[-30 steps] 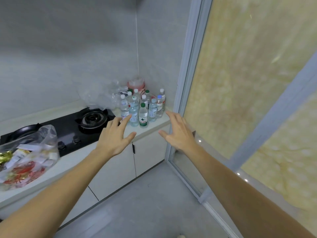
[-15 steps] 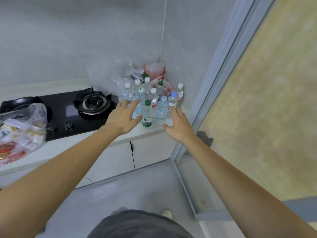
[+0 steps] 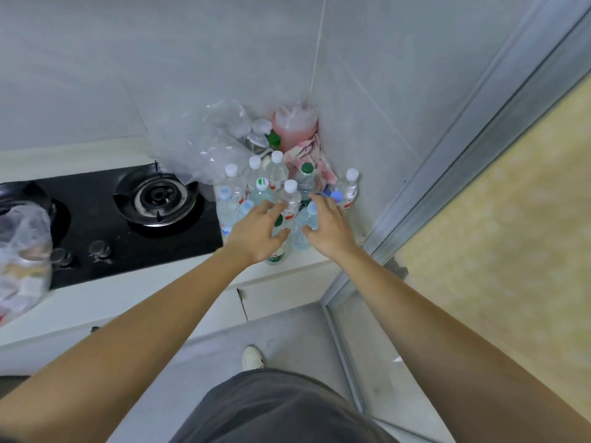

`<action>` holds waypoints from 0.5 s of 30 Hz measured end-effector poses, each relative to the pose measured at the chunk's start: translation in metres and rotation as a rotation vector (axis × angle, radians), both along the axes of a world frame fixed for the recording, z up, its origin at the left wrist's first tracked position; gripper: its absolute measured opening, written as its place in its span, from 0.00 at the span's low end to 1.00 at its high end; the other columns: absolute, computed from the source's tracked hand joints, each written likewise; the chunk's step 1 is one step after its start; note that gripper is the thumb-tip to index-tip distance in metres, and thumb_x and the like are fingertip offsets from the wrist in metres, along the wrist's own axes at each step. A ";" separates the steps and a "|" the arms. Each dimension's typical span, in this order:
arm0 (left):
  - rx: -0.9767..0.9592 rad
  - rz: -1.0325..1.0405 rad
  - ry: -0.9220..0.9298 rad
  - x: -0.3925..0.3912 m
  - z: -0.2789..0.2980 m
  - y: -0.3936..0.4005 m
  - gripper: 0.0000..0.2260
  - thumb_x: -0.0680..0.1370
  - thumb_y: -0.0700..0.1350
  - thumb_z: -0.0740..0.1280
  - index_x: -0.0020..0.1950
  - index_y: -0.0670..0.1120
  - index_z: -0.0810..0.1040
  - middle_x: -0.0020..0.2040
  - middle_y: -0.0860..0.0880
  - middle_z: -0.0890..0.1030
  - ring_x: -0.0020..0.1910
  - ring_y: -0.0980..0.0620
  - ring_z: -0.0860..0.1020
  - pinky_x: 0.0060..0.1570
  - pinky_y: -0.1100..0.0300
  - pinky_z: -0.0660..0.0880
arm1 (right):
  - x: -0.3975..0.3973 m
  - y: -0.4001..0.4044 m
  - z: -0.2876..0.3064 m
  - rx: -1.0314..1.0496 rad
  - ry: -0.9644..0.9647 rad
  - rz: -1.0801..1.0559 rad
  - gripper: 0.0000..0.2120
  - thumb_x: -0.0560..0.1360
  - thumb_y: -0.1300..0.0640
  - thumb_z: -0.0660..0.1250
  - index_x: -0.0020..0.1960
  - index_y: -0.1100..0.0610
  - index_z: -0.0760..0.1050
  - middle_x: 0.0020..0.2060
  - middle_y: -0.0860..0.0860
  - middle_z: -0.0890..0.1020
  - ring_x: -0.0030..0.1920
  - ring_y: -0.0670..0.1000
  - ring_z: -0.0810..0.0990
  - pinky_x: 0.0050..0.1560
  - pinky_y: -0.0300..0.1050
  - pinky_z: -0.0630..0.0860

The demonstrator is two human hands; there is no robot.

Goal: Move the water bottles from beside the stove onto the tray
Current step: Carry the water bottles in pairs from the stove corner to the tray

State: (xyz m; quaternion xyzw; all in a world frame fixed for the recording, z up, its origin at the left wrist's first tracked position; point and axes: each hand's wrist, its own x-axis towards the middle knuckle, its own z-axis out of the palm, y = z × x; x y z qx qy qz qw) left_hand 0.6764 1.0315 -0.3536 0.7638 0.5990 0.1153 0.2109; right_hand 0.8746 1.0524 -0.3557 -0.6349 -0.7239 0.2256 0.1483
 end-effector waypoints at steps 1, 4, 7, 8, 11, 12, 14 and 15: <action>-0.005 -0.011 -0.002 0.002 -0.007 0.008 0.25 0.83 0.54 0.65 0.79 0.51 0.68 0.69 0.47 0.74 0.67 0.42 0.75 0.56 0.43 0.79 | -0.001 0.008 -0.005 -0.005 0.012 0.003 0.37 0.79 0.54 0.71 0.83 0.51 0.58 0.79 0.55 0.65 0.79 0.59 0.66 0.71 0.58 0.72; -0.016 -0.022 -0.018 0.005 -0.025 0.018 0.21 0.83 0.51 0.67 0.75 0.48 0.73 0.64 0.46 0.74 0.61 0.43 0.77 0.50 0.49 0.77 | -0.007 0.022 -0.023 0.009 0.077 -0.008 0.34 0.79 0.55 0.72 0.82 0.51 0.61 0.77 0.54 0.69 0.76 0.58 0.69 0.69 0.59 0.74; 0.007 -0.045 -0.090 0.004 -0.042 0.016 0.22 0.81 0.46 0.69 0.75 0.47 0.72 0.65 0.46 0.72 0.59 0.42 0.77 0.50 0.49 0.78 | -0.010 0.025 -0.039 0.079 0.172 -0.036 0.31 0.78 0.58 0.72 0.79 0.52 0.66 0.76 0.51 0.72 0.74 0.56 0.72 0.66 0.57 0.76; 0.017 -0.043 -0.113 0.004 -0.047 0.015 0.22 0.81 0.44 0.69 0.74 0.47 0.71 0.66 0.46 0.72 0.59 0.42 0.77 0.52 0.46 0.80 | -0.010 0.026 -0.044 0.089 0.197 -0.047 0.29 0.78 0.59 0.72 0.77 0.52 0.68 0.75 0.50 0.74 0.73 0.56 0.73 0.65 0.56 0.76; 0.032 -0.006 -0.152 0.005 -0.058 0.013 0.21 0.81 0.42 0.70 0.73 0.48 0.70 0.63 0.48 0.73 0.57 0.42 0.76 0.48 0.42 0.81 | -0.008 0.031 -0.057 0.053 0.254 -0.074 0.27 0.78 0.60 0.73 0.75 0.54 0.70 0.70 0.51 0.78 0.69 0.56 0.76 0.66 0.57 0.76; 0.027 0.014 -0.159 0.007 -0.059 0.012 0.21 0.81 0.42 0.69 0.72 0.49 0.70 0.61 0.48 0.73 0.56 0.43 0.76 0.47 0.42 0.81 | -0.007 0.032 -0.060 0.031 0.263 -0.079 0.27 0.77 0.60 0.74 0.74 0.55 0.71 0.68 0.51 0.79 0.68 0.56 0.77 0.66 0.57 0.76; 0.017 0.050 -0.179 0.009 -0.062 0.010 0.20 0.81 0.44 0.70 0.71 0.50 0.69 0.59 0.51 0.73 0.55 0.45 0.75 0.45 0.43 0.80 | -0.003 0.031 -0.064 -0.034 0.285 -0.075 0.29 0.74 0.59 0.78 0.71 0.55 0.72 0.65 0.50 0.81 0.66 0.54 0.79 0.66 0.55 0.77; 0.008 0.066 -0.191 0.011 -0.063 0.008 0.19 0.80 0.45 0.70 0.69 0.51 0.69 0.58 0.52 0.73 0.54 0.46 0.74 0.44 0.43 0.80 | -0.001 0.029 -0.067 -0.076 0.311 -0.070 0.30 0.72 0.58 0.80 0.70 0.53 0.72 0.62 0.47 0.81 0.63 0.51 0.80 0.64 0.53 0.77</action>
